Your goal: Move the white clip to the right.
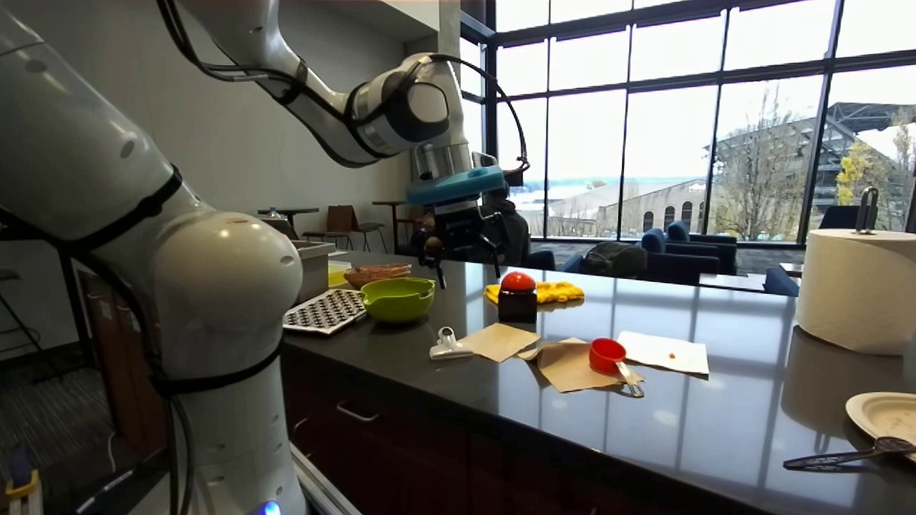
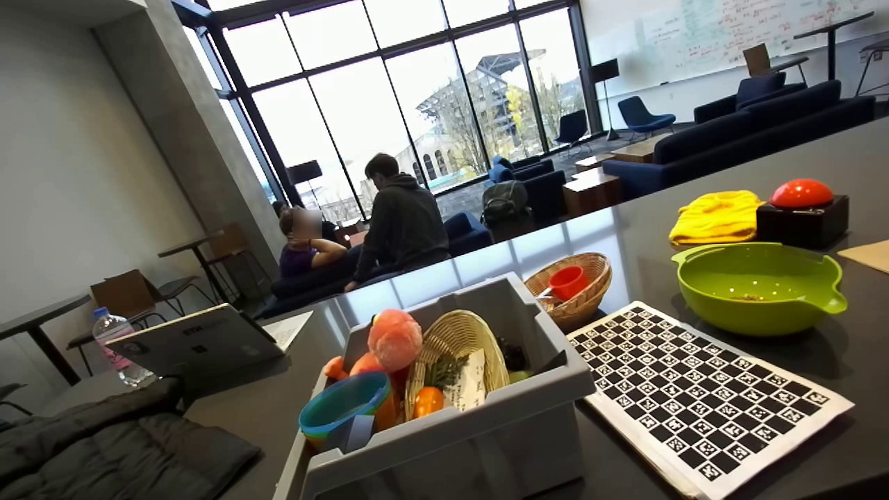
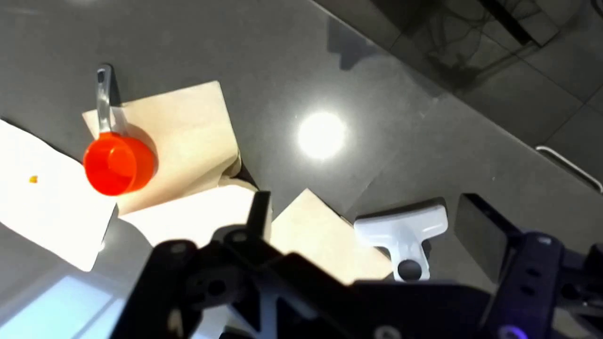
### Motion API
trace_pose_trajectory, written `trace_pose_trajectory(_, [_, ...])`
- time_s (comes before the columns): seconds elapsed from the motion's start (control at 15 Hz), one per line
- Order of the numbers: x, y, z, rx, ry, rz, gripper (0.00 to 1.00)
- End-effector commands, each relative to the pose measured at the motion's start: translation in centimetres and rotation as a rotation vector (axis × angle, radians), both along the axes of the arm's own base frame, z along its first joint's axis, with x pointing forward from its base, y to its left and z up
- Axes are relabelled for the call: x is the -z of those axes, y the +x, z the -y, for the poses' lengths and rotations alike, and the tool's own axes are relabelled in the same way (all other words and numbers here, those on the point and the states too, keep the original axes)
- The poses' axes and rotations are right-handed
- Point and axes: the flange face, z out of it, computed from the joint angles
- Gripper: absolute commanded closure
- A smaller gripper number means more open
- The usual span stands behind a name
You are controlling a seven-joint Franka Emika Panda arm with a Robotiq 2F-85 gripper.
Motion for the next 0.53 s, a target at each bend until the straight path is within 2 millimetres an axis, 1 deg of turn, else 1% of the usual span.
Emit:
trace_pose_trajectory(0.0, [-0.3, 1.2, -2.0, 0.01, 0.065, 0.077, 0.0])
trace_pose_trajectory(0.27, [-0.2, 3.1, -4.7, -0.097, 0.177, 0.175, 0.0])
trace_pose_trajectory(0.47, [0.8, 3.7, -6.6, -0.235, 0.172, 0.175, 0.0])
